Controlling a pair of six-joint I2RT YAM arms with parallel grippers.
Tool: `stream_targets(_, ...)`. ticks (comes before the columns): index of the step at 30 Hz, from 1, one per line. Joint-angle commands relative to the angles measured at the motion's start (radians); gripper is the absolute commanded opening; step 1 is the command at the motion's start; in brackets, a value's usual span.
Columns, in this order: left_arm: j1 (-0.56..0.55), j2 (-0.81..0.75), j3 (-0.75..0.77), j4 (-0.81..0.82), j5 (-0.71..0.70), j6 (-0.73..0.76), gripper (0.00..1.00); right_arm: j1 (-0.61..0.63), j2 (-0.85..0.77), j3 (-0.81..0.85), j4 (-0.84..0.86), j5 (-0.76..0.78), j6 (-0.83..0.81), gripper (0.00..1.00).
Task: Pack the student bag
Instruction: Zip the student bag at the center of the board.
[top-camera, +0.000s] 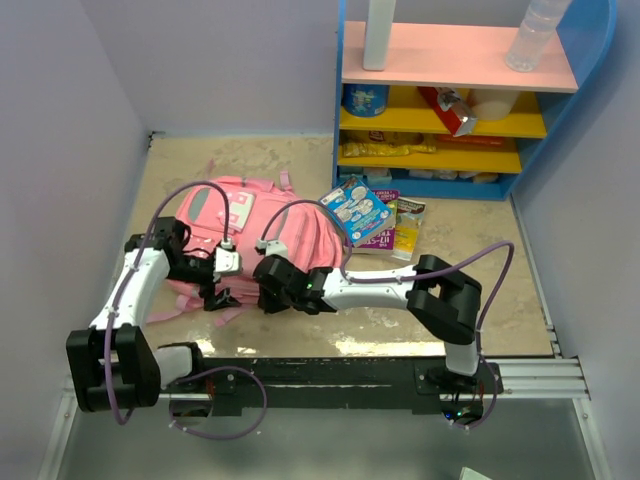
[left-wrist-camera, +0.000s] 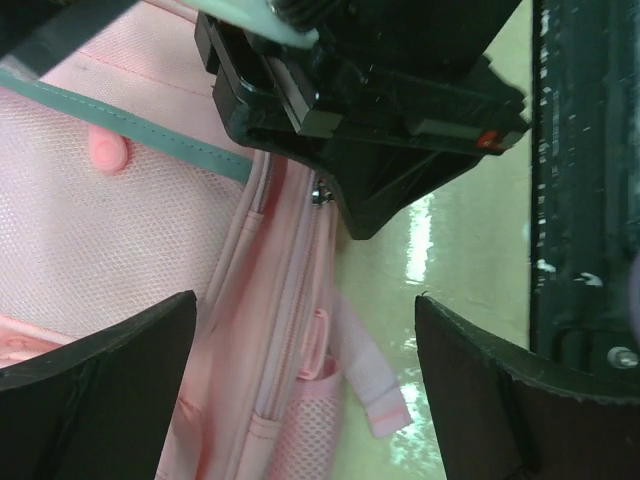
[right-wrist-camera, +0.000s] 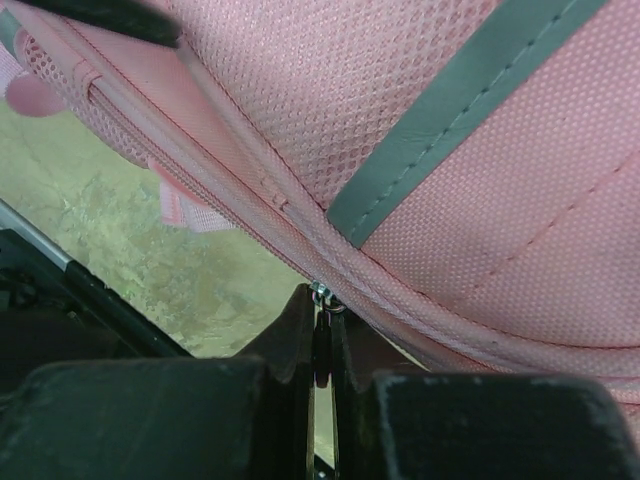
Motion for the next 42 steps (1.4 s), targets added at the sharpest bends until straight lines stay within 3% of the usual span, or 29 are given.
stream_targets(1, -0.023, -0.065, -0.068, 0.245, 0.044, -0.015, 0.94, -0.016, -0.068, -0.003, 0.062, -0.013, 0.006, 0.00)
stream_targets(6, -0.095, -0.090, -0.140, 0.426, -0.041, -0.106, 0.87, -0.018, -0.080, 0.002, 0.055, -0.020, 0.004, 0.00)
stream_targets(13, -0.180, -0.059, -0.178, 0.529, -0.133, -0.212, 0.61, -0.021, -0.109, 0.000, 0.046, -0.019, 0.001, 0.00)
stream_targets(14, -0.191, -0.056, -0.180, 0.528, -0.141, -0.212, 0.51, -0.022, -0.110, -0.006, 0.045, -0.019, -0.001, 0.00)
stream_targets(16, -0.197, -0.047, -0.188, 0.532, -0.163, -0.213, 0.40, -0.028, -0.124, -0.015, 0.042, -0.019, 0.001, 0.00)
stream_targets(20, -0.204, -0.016, -0.189, 0.538, -0.213, -0.213, 0.00, -0.042, -0.155, -0.036, 0.017, -0.016, -0.008, 0.00)
stream_targets(36, -0.189, -0.001, -0.223, 0.482, -0.394, -0.140, 0.00, -0.182, -0.350, -0.168, -0.167, 0.035, -0.123, 0.00)
stream_targets(42, 0.019, 0.048, -0.139, 0.362, -0.362, 0.024, 0.00, -0.209, -0.359, -0.193, -0.190, 0.056, -0.168, 0.00)
